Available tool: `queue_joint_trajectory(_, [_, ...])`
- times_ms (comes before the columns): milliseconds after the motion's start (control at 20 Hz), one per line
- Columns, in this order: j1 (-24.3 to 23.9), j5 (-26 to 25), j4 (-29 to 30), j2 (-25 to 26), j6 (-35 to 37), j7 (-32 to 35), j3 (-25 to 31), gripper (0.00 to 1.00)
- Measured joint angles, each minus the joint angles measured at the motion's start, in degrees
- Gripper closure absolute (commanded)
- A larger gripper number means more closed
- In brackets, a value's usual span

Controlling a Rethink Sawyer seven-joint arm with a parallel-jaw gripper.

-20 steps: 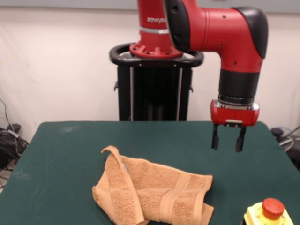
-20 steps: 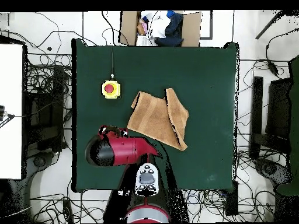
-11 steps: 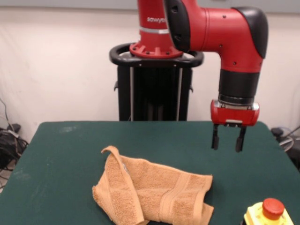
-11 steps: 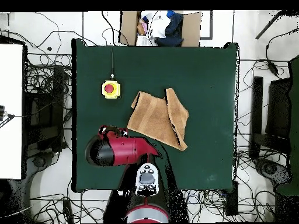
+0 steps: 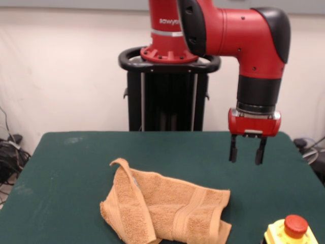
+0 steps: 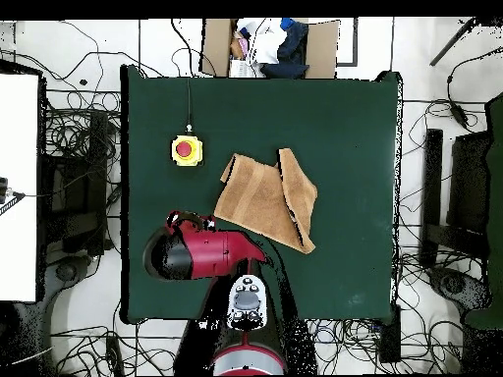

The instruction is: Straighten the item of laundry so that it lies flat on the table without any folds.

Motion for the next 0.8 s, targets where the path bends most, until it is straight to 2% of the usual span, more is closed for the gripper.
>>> queue_joint_trajectory(150, [0.0, 2.7, 0.0, 0.0, 0.0, 0.0, 0.0, 0.00])
queue_joint_trajectory(500, [-0.1, 4.9, 0.8, -0.4, 0.0, 0.0, -0.1, 0.00])
queue_joint_trajectory(600, [0.0, 2.6, 0.9, -0.6, -0.1, 0.0, -0.8, 0.00])
queue_joint_trajectory(800, [0.2, -5.7, 1.0, -1.1, -2.6, 0.0, -2.4, 0.00])
